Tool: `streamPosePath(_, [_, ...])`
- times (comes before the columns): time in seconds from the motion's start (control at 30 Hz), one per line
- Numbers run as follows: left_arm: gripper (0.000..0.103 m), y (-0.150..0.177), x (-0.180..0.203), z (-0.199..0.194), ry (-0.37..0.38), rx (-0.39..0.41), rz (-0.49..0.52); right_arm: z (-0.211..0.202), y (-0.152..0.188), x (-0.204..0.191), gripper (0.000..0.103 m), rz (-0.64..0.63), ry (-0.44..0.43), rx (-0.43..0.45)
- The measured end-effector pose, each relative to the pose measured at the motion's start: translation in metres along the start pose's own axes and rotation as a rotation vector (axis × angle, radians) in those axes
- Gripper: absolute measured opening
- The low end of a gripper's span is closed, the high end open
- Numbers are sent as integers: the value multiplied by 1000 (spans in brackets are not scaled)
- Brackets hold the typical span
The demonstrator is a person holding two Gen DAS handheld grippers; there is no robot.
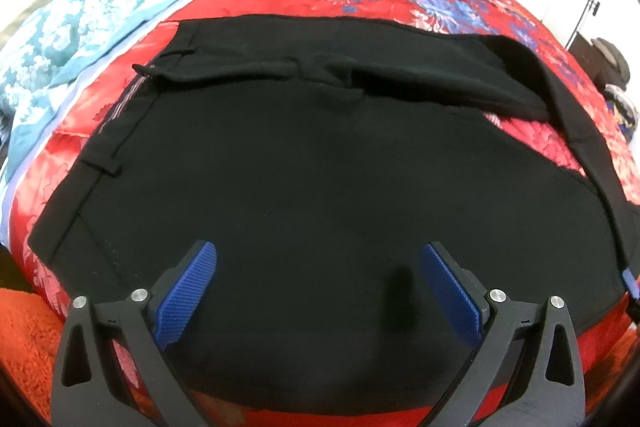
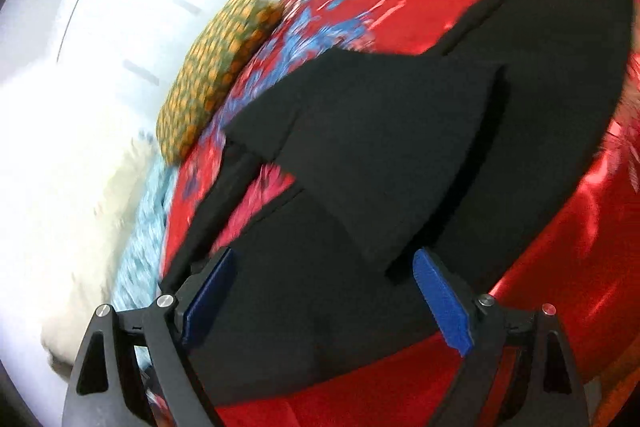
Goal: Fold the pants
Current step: 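Close the right tool on the trouser leg hem and lift it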
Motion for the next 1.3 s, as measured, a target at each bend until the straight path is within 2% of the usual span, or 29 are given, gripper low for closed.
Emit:
streamPosePath(0.17, [102, 0, -5, 3, -5, -9, -26, 6, -19, 16, 89, 130, -81, 12])
streamPosePath(0.27, [102, 0, -5, 5, -9, -17, -26, 10, -28, 22, 90, 176, -79, 11])
streamPosePath(0.3, [102, 0, -4, 6, -13, -18, -20, 11, -30, 21, 86, 158, -60, 6])
streamPosePath(0.37, [102, 1, -2, 7, -21, -20, -5, 16, -32, 17, 66, 65, 20, -21])
streamPosePath(0.4, [102, 2, 0, 8, -27, -22, 7, 19, -33, 17, 46, 21, 51, -40])
streamPosePath(0.43, [102, 3, 1, 8, -32, -24, 17, 21, -33, 18, 12, -10, 76, -53])
streamPosePath(0.47, [102, 4, 3, 9, -39, -27, 33, 22, -36, 22, 5, -21, 93, -60])
streamPosePath(0.57, [102, 5, 10, 7, -30, -38, 66, 6, -45, 19, 5, -25, 52, -22])
streamPosePath(0.77, [102, 8, 40, 2, 37, -70, 148, -53, -75, -12, 5, -167, -47, 47])
streamPosePath(0.87, [102, 1, 64, 1, 64, -76, 181, -60, -83, -1, 5, -212, 5, 56])
streamPosePath(0.9, [102, 0, 70, 0, 76, -78, 188, -65, -86, 7, 5, -198, 19, 76])
streamPosePath(0.97, [102, -6, 85, -5, 123, -83, 202, -78, -94, 27, 5, -119, -16, 120])
streamPosePath(1.03, [102, -12, 97, -10, 160, -81, 216, -86, -99, 38, 5, -102, -10, 138])
streamPosePath(1.1, [102, -17, 106, -9, 165, -80, 234, -80, -100, 44, 6, -106, 44, 120])
streamPosePath(1.17, [102, -18, 111, -6, 146, -79, 242, -72, -105, 62, 7, -50, 105, 84])
streamPosePath(1.2, [102, -17, 112, -4, 134, -83, 238, -68, -106, 69, 12, -22, 122, 76])
streamPosePath(1.23, [102, -15, 112, -4, 130, -85, 231, -68, -108, 80, 22, 14, 152, 77])
streamPosePath(1.27, [102, -13, 111, -4, 133, -86, 220, -74, -110, 85, 28, 21, 194, 104])
streamPosePath(1.3, [102, -9, 108, -6, 141, -85, 208, -81, -111, 86, 39, -2, 217, 124])
Point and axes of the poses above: each gripper's, at about its wrist camera, not at the fingertips, and z roughly the way its jaws point, x to its right, y to its underside, the point moved 5 cm from there along z, roughly the way its jaws point, and after that the axes turned 1 degree about x, right-handed, at the moved point
